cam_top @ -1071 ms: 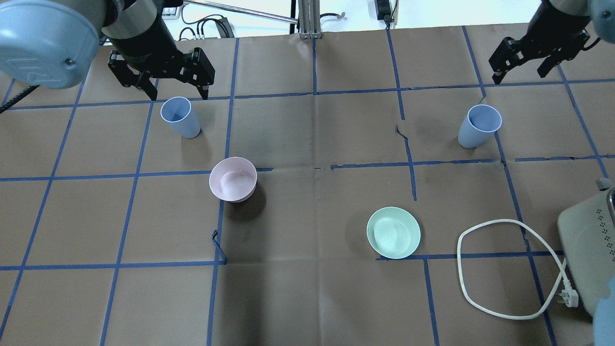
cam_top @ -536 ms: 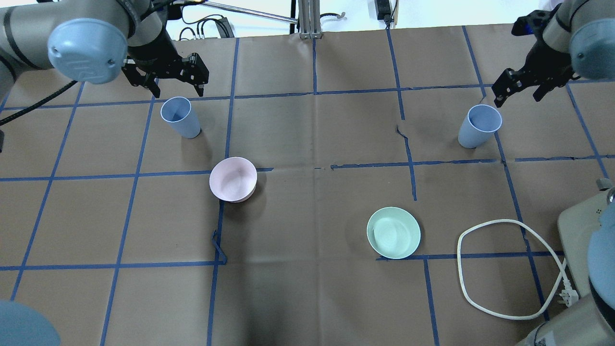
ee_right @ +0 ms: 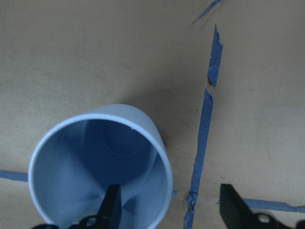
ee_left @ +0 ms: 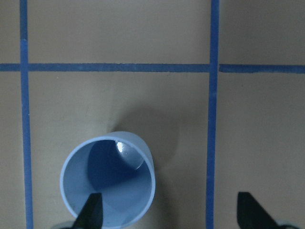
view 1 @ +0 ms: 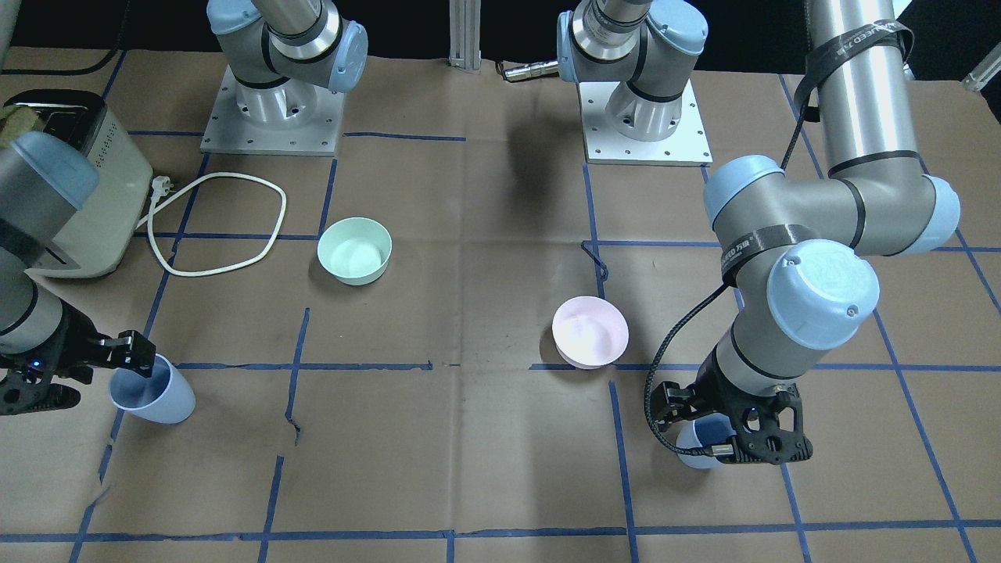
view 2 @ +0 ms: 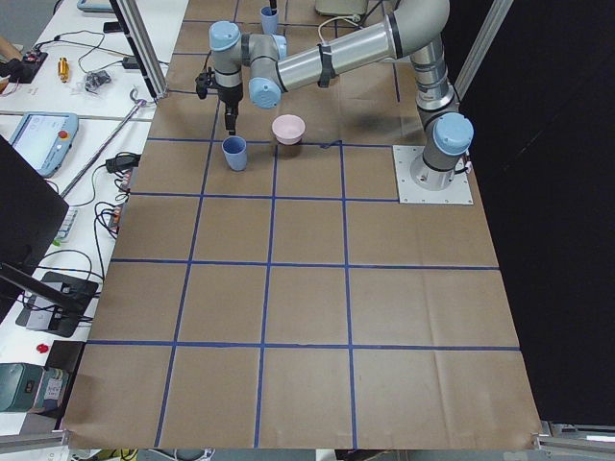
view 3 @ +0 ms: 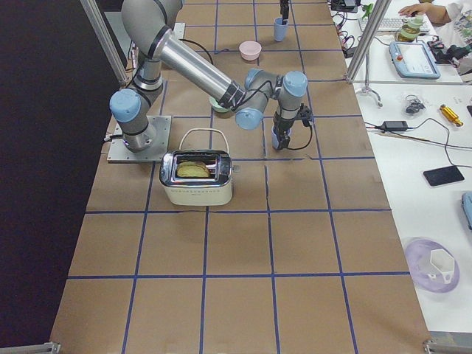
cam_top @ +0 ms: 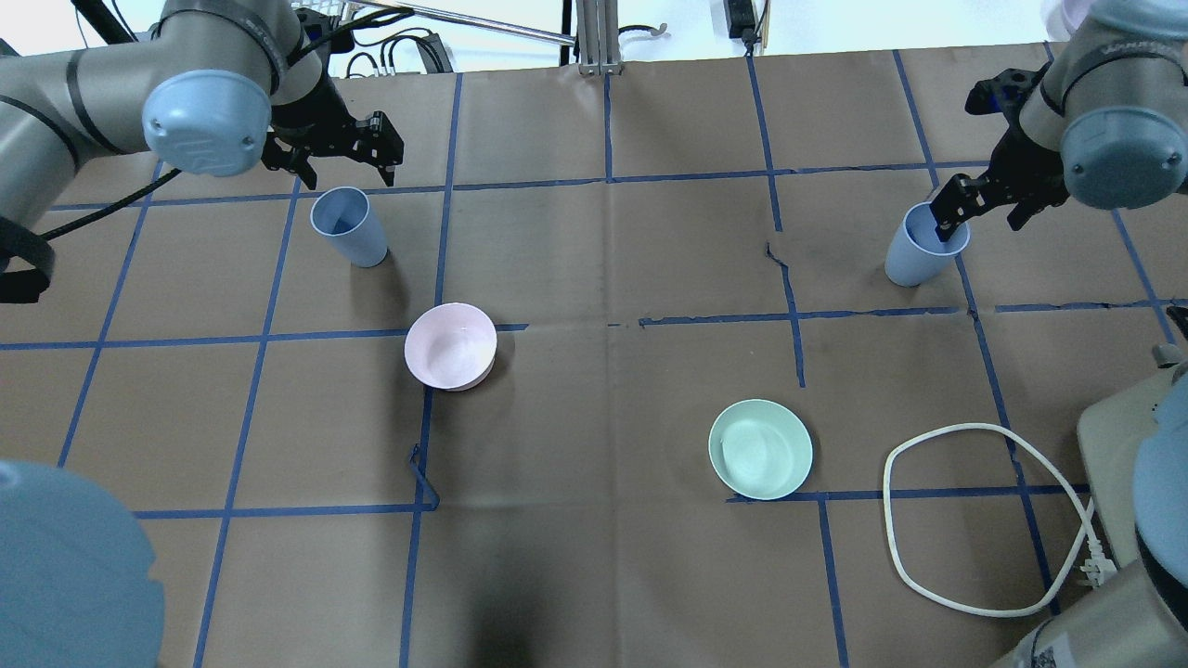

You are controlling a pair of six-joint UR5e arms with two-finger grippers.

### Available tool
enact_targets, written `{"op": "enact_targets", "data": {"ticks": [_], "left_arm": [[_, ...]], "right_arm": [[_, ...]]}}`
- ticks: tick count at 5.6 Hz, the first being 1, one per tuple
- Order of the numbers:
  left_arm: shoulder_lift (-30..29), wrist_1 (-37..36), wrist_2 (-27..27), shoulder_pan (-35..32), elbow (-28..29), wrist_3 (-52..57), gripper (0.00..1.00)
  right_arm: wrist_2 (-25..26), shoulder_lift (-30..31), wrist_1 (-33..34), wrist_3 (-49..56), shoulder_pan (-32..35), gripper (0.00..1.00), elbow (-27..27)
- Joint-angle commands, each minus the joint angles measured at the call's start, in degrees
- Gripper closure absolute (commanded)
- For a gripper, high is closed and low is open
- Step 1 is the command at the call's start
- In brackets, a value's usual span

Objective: Stack blue cups with both arms

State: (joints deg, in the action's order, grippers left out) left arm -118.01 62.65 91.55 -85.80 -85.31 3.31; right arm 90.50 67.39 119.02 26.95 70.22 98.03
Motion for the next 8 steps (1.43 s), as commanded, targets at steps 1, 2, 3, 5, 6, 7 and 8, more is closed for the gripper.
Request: {"op": "enact_targets", "data": {"ticks": [1, 2, 3, 5, 6, 7, 8], "left_arm": [[-2.82, -0.52, 0.12, 0.02, -0.38, -0.32, 0.01], [-3.88, -0.52, 0.29, -0.07, -0.47, -0.06, 0.13], [-3.8, -0.52, 0.3, -0.07, -0.47, -0.49, 0.62], [-3.45, -0.6, 0.38, -0.07, -0.47, -0.76, 0.95], [-2.75, -0.6, 0.3, -0.07, -0.38, -0.76, 0.99], [-1.7, -0.26, 0.38, -0.68, 0.23, -0.93, 1.0], [-1.34, 0.01, 0.04, -1.64, 1.28, -3.72, 1.0]], "right_arm": [[-0.15, 0.28, -0.01, -1.35, 0.0, 0.9, -0.3], [-0.06, 0.55, -0.28, -2.15, 0.26, 0.9, -2.21], [0.11, 0.72, -1.58, -2.59, 0.7, 0.9, -5.28], [0.81, 4.47, -19.5, -5.99, 3.24, 0.91, -15.27], [0.91, 7.81, -29.71, -7.07, 3.95, 0.91, -19.42], [0.82, 9.76, -33.99, -9.61, 4.22, 0.91, -20.5], [0.12, 9.43, -34.03, -10.41, 4.31, 0.91, -20.43]]}}
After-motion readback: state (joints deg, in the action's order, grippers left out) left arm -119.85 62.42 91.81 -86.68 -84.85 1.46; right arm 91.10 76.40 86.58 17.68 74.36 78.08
